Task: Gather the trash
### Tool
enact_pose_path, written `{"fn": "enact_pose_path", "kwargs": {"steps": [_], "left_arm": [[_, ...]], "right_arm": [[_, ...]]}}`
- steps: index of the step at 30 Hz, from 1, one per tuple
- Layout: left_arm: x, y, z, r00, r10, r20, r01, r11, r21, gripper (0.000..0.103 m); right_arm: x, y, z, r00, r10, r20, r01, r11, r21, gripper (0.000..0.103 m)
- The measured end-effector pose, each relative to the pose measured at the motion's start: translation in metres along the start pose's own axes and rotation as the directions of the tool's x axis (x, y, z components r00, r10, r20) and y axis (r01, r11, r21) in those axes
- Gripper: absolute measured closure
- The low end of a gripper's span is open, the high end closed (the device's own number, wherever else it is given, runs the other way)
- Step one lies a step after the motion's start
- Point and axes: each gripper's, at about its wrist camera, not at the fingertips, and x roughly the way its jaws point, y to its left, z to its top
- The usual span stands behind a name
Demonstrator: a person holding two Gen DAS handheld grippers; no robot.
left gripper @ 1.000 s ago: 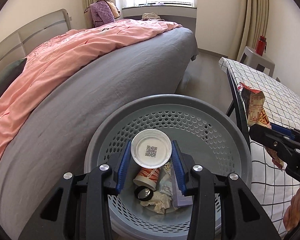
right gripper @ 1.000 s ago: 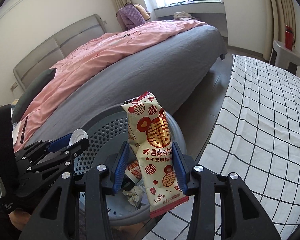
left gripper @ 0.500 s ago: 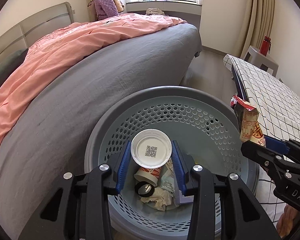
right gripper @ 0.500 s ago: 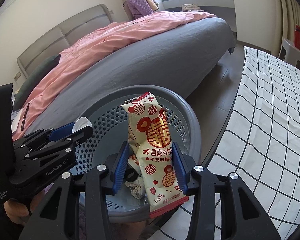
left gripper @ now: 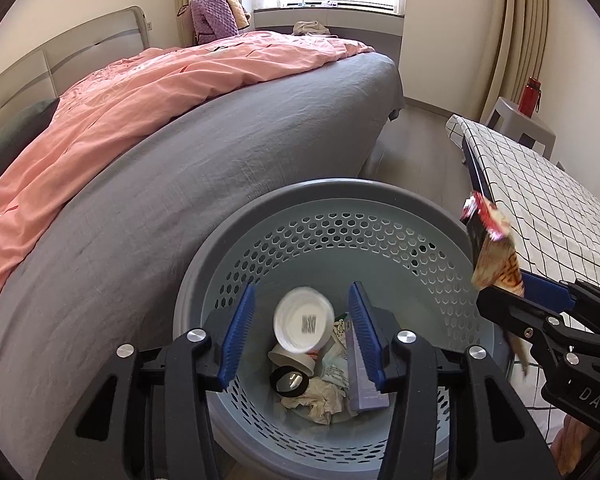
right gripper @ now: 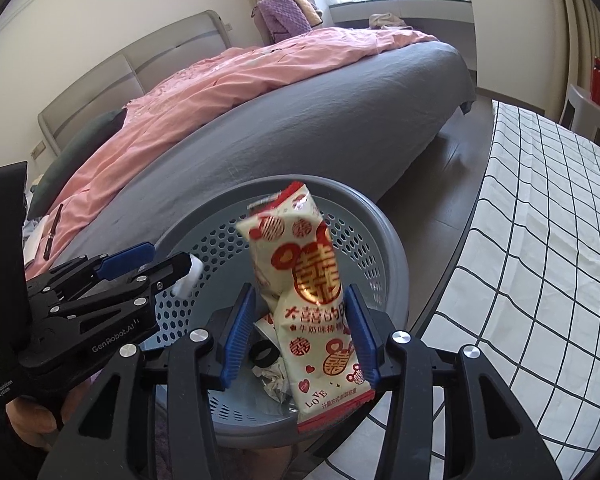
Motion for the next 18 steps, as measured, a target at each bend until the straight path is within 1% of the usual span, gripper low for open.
{"fn": "enact_pose_path", "kwargs": {"steps": [2,3,4,5,13,18], "left_arm": [[-0.0015,0.0003,0.0006,1.000,0.003,0.009,-0.003,1.000,-0.003,0.047],[-0.0026,0.0002,0.0009,1.000,0.007,0.014,-0.007,1.000,-0.004,0.042],[-0.0035,0.0002,0.0010,1.000,0.010,0.018,-0.010,1.000,-0.005,0.039],[-0.0040,0.0005,0.0013,1.000,0.013,0.021,-0.013,1.000,-0.007,0.038],[-0.0050,0.0014,0.0018,0.999,0.037,0.028,-0.037,0.999,-0.012,0.034],[-0.0044,0.0036,0.0018,0.999,0.039,0.027,-0.039,0.999,-0.018,0.034]], "right_arm": [[-0.0020,-0.0005,0.0004,1.000,0.000,0.010,0.000,1.000,0.003,0.042],[-0.0033,-0.0008,0.0007,1.000,0.000,0.015,0.000,1.000,0.004,0.039],[-0.0043,-0.0009,0.0011,1.000,-0.001,0.019,0.001,1.000,0.005,0.039],[-0.0053,-0.0015,0.0014,1.000,-0.002,0.022,0.002,1.000,0.006,0.038],[-0.0061,-0.0035,0.0011,1.000,-0.014,0.025,0.014,1.000,0.011,0.038],[-0.0068,-0.0048,0.0011,0.999,-0.020,0.027,0.019,1.000,0.013,0.038]]}}
